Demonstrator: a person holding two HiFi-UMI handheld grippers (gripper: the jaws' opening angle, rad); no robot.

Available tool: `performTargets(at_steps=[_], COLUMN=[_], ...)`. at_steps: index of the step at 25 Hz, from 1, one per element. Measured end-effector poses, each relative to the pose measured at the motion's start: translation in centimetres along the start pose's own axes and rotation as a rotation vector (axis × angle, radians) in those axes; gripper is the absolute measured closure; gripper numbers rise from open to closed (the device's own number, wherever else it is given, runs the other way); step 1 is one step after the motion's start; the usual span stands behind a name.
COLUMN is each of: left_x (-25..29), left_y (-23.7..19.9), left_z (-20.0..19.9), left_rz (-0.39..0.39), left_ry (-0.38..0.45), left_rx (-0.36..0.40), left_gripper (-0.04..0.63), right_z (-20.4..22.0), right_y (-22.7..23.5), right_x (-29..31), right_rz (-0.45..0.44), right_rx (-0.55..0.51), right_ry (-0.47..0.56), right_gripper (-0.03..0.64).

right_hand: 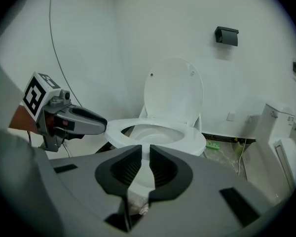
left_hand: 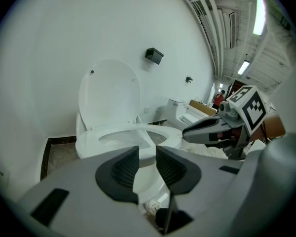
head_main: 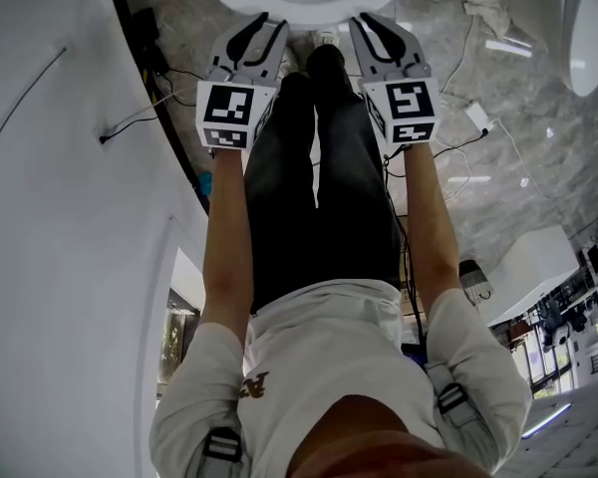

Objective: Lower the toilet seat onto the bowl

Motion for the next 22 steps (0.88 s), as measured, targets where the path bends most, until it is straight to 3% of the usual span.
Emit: performTargets(at_steps=[22], left_x=[1.2], left_y=[0.1], left_z=[5.8], left_rz=[-0.005], left_ry=[-0.062], left_rx=[-0.022], left_gripper=[0.479], right_z=[5.7], right_y=[-0.5], right_x=[1.7], right_rz=[-0.016], right_rx=[0.022], right_ry=[-0.074], right_gripper=[0.555])
Point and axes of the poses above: the fingertips, and each gripper's own axes: x forward along the fingers, y to its right, z out of its underside, the point moved 2 cm from there along -x, backward along the fingers, and after that the axes turned 4 degrees about y, right-handed, at the moved point
